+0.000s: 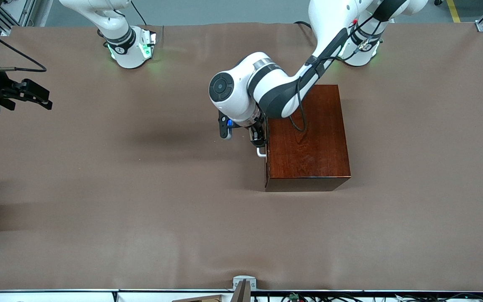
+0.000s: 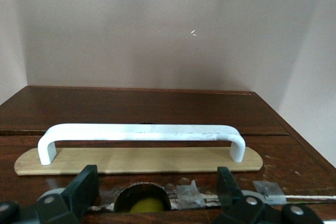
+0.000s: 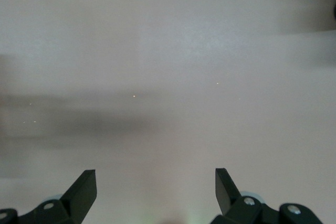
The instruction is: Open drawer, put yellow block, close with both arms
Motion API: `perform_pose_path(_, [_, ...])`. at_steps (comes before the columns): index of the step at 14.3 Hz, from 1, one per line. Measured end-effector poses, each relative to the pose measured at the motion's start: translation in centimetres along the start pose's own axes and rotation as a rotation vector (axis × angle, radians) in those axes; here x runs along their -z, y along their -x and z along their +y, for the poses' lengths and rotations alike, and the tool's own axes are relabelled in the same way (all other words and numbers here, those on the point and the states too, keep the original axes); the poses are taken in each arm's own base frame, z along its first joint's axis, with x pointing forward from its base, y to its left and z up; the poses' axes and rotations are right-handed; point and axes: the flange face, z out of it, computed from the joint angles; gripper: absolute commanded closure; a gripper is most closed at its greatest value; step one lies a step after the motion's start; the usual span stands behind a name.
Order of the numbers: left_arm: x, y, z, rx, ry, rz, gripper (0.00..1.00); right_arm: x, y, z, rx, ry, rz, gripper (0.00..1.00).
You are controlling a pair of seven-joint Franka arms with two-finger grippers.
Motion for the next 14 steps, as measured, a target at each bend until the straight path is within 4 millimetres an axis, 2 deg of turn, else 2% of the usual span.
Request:
perform_pose_path(4, [0.9,-0.3,-0.7,0.056,-0.043,0.06,0.0,0.6,0.0,0.7,-0.014,0.001,0.012,0.0])
perform_pose_path(6, [2.5,-0.2,-1.5,0.118,-0.091,0.145,0.0,0.9,0.0,1.0,-0.019,0.0,0.018,0.0])
perform_pose_path(8, [4.3,0.7,-2.3,0.171,-0.12,0.194,0.0,0.9,0.0,0.9,-0.018,0.0,0.018,0.0])
perform_pose_path(10, [7.5,3.7,-3.6,0.259,-0.149,0.237,0.0,0.9,0.0,0.8,-0.016,0.0,0.017,0.0])
perform_pose_path(12, [11.5,8.5,-5.2,0.393,-0.159,0.296,0.0,0.8,0.0,0.7,-0.014,0.0,0.016,0.0])
perform_pose_path(13, [13.5,11.7,-5.9,0.471,-0.148,0.319,0.0,0.8,0.0,0.6,-0.014,0.0,0.017,0.0])
perform_pose_path(14, [15.7,16.4,-6.9,0.569,-0.124,0.332,0.0,0.8,0.0,0.6,-0.013,0.0,0.016,0.0])
